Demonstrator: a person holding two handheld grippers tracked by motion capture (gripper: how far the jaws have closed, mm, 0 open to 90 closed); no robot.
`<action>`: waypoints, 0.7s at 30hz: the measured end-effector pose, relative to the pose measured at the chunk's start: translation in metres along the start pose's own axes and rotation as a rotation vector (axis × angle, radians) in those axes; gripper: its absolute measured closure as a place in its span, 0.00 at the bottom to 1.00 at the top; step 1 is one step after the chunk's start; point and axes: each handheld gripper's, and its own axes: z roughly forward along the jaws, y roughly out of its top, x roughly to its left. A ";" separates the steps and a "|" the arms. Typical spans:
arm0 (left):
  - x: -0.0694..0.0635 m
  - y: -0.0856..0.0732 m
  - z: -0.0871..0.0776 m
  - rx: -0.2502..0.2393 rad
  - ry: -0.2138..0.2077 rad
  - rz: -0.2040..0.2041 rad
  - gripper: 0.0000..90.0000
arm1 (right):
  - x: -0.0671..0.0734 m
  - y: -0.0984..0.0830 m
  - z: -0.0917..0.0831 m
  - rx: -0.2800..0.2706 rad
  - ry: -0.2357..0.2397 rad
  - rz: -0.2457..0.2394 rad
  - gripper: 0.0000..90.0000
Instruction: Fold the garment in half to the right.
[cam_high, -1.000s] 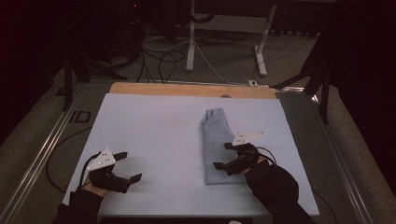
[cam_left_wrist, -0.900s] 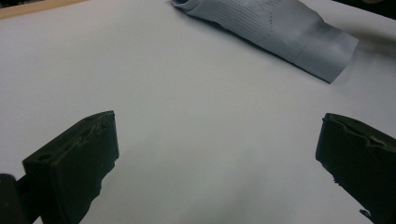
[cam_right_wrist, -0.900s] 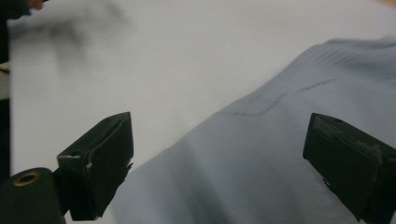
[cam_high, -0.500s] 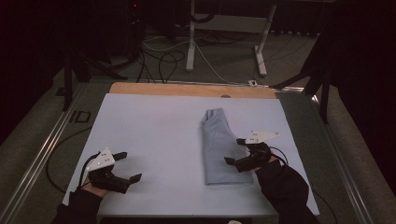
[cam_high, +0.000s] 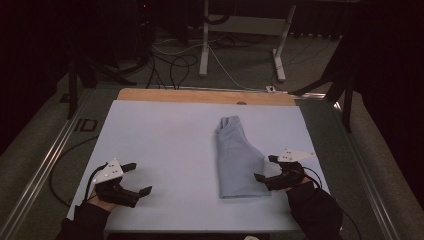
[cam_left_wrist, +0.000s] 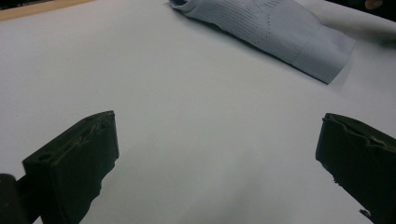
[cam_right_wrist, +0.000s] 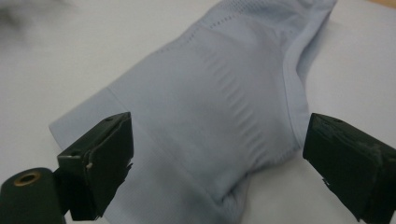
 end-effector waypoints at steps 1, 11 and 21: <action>0.000 0.000 0.000 -0.003 0.000 -0.002 0.00 | -0.001 -0.003 0.000 -0.001 -0.007 0.005 0.10; 0.001 -0.002 0.001 -0.006 -0.001 -0.011 0.00 | -0.003 -0.029 -0.009 -0.004 -0.054 0.039 0.10; -0.001 -0.007 0.002 -0.001 0.012 -0.009 0.00 | 0.000 -0.040 -0.011 -0.001 -0.096 0.015 0.10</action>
